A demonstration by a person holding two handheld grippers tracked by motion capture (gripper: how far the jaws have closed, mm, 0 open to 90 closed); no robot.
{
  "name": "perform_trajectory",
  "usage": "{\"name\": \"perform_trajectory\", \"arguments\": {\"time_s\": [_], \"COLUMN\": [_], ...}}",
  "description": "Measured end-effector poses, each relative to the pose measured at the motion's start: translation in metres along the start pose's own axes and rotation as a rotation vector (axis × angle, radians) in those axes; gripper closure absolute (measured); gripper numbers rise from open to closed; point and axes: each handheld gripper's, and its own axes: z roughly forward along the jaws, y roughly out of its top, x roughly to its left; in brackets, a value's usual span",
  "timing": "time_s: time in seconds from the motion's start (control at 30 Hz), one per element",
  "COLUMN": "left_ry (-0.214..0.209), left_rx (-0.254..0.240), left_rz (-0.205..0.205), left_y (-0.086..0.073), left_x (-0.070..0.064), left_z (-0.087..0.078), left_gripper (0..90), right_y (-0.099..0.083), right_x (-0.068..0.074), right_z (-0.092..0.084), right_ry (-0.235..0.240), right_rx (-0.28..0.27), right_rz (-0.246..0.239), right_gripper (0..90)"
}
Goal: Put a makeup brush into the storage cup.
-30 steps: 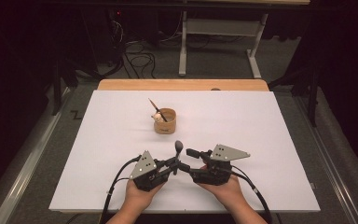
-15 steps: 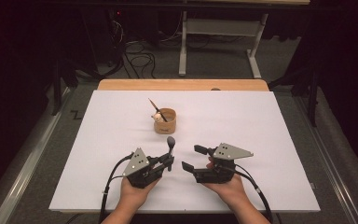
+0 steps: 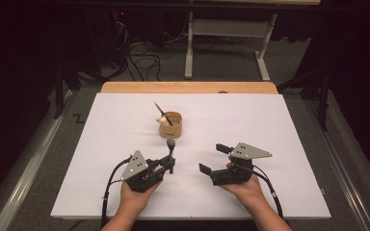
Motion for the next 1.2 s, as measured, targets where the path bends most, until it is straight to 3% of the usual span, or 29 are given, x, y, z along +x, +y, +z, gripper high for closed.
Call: {"name": "perform_trajectory", "arguments": {"time_s": [0.63,0.87,1.2], "left_ry": [0.020,0.022,0.033], "left_rx": [-0.016,-0.017,-0.023], "left_rz": [-0.012,-0.012,-0.011], "left_y": [0.002,0.000,0.001], "left_x": [0.006,0.005,0.006], "left_z": [-0.005,-0.004,-0.006], "left_gripper": [79.3,79.3,79.3], "right_y": [-0.018,-0.031,-0.040], "right_x": [-0.031,-0.042,-0.044], "right_z": [-0.051,-0.072,-0.082], "right_ry": [-0.108,-0.145,-0.173], "right_rx": [-0.009,-0.017,-0.049], "right_rz": [-0.029,-0.019,-0.021], "right_gripper": [0.4,0.4,0.4]}}
